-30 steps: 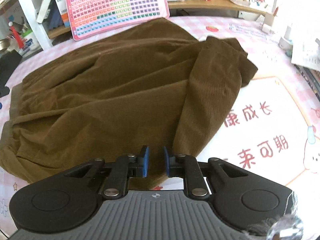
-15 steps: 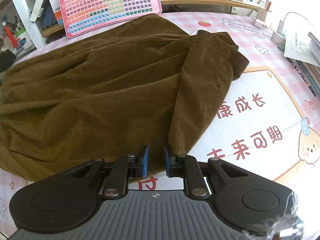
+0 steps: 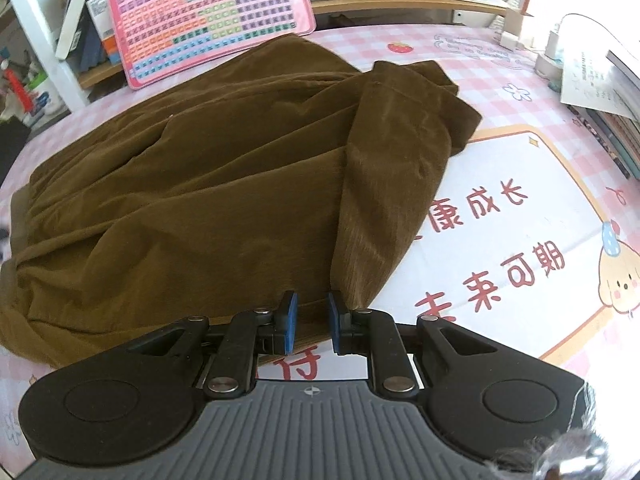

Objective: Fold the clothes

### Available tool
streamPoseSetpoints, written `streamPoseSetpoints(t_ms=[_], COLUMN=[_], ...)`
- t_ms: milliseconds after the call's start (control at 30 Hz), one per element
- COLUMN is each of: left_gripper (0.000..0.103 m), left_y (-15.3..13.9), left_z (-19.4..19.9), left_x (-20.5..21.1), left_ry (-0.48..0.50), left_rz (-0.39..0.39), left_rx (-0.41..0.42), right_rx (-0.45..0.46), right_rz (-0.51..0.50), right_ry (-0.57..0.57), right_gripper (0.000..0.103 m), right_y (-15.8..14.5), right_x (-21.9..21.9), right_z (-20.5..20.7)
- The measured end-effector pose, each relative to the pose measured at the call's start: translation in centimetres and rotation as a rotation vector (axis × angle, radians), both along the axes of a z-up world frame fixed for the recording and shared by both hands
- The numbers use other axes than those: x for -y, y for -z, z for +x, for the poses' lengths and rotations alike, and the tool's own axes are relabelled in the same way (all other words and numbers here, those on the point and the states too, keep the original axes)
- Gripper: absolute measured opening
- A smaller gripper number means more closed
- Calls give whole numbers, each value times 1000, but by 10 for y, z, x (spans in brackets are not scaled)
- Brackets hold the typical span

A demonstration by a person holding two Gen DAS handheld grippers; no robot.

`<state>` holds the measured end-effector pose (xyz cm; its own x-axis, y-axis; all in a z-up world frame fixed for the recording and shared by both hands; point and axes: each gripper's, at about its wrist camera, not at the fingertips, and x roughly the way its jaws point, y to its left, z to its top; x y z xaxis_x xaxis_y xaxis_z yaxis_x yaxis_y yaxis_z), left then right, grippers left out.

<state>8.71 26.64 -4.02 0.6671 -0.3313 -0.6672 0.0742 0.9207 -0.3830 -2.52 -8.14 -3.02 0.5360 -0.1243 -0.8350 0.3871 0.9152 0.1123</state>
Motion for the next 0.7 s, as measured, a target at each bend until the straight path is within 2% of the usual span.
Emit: streamPoseSetpoints(t_ms=[100, 133, 167, 233, 333, 400, 467, 567, 700], left_gripper=[40, 22, 13, 5, 3, 3, 8, 14, 15], left_y=[8, 10, 12, 9, -1, 2, 13, 12, 1], left_z=[-9, -10, -11, -13, -16, -15, -11, -14, -26], left_x=[1, 1, 1, 1, -4, -11, -12, -13, -9], left_ry=[-19, -14, -10, 0, -14, -29, 2, 7, 6], left_rz=[-14, -32, -49, -59, -54, -20, 31, 43, 64], left_rx=[-32, -39, -45, -16, 38, 35, -8, 12, 67], right_rx=[6, 7, 8, 10, 18, 27, 33, 40, 65], right_rz=[-2, -3, -7, -15, -33, -44, -49, -30, 6], right_ry=[12, 14, 15, 14, 16, 22, 32, 73, 121], right_gripper=[16, 16, 16, 17, 20, 28, 30, 31, 37], right_y=[-2, -2, -2, -4, -7, -10, -12, -13, -20], right_x=[1, 1, 1, 0, 1, 4, 8, 25, 47], right_z=[0, 1, 2, 3, 5, 6, 8, 14, 33])
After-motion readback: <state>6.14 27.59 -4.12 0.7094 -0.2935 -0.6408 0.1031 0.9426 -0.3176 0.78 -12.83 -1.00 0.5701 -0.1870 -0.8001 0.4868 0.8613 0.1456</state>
